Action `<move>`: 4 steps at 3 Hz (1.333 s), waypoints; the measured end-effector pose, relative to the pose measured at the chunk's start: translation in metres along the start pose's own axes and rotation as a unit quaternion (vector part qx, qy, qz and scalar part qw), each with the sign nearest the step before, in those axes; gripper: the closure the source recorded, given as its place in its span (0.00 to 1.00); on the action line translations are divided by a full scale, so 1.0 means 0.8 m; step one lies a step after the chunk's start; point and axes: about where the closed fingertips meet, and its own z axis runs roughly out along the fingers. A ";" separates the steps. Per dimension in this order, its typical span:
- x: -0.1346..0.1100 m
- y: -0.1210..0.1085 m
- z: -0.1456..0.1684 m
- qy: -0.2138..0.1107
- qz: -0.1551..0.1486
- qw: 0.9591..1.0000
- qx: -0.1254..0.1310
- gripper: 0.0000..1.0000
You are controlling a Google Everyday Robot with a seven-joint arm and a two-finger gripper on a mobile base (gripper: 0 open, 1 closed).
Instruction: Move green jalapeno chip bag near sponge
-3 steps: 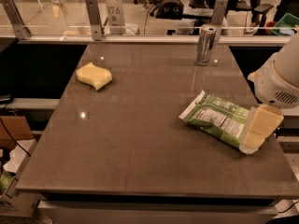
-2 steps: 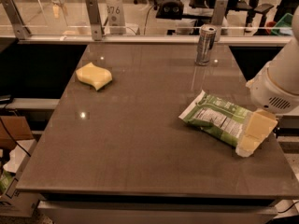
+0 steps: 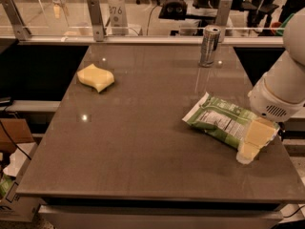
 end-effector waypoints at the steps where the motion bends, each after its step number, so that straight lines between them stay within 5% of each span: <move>1: 0.002 -0.001 0.006 0.008 0.003 1.000 -0.005 0.16; 4: -0.027 -0.013 -0.011 0.011 -0.013 1.000 -0.006 0.86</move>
Offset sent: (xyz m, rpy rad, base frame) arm 0.0065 -0.0012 -0.0029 -0.0242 0.0367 -0.0066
